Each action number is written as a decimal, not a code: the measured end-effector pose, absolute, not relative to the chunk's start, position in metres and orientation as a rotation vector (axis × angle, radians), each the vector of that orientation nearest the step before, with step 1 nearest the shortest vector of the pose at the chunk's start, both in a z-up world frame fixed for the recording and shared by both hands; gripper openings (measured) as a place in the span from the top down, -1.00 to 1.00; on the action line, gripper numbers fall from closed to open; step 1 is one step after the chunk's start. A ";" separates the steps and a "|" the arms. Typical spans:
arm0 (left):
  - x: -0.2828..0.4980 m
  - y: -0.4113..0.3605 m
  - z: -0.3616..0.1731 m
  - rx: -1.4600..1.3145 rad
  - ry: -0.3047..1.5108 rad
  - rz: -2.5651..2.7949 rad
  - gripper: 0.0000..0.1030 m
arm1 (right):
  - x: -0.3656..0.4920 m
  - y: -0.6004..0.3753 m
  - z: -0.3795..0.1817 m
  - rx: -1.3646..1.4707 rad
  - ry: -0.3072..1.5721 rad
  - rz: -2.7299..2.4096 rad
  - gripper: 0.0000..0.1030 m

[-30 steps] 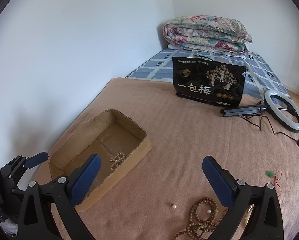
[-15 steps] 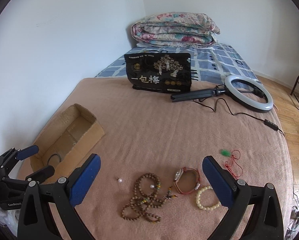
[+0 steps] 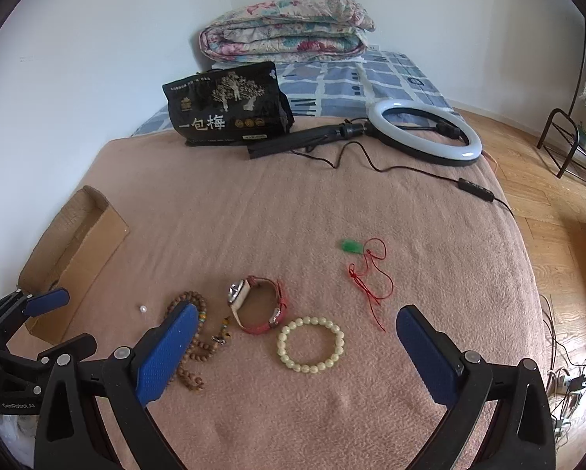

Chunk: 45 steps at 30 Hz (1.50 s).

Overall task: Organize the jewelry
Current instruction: 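Withdraw both open grippers from the box back toward the jewelry, then grasp the brown wooden bead strand with the left gripper while the right grasps the green bracelet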

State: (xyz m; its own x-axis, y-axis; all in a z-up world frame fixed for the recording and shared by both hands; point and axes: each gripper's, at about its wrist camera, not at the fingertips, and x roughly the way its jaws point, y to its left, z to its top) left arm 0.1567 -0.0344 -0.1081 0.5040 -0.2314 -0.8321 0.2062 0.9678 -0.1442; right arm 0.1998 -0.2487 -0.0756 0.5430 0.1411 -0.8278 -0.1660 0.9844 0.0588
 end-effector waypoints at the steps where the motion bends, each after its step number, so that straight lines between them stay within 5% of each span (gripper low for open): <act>1: 0.159 -0.038 -0.113 -0.038 1.026 -0.271 -0.68 | 0.201 -0.253 -0.081 -0.022 0.995 0.181 -0.96; 33: 0.200 -0.078 -0.191 -0.014 1.238 -0.267 -0.27 | 0.231 -0.290 -0.172 0.094 1.231 0.174 0.00; 45: 0.208 -0.071 -0.192 -0.009 1.224 -0.237 0.42 | 0.231 -0.280 -0.176 0.027 1.237 0.170 0.44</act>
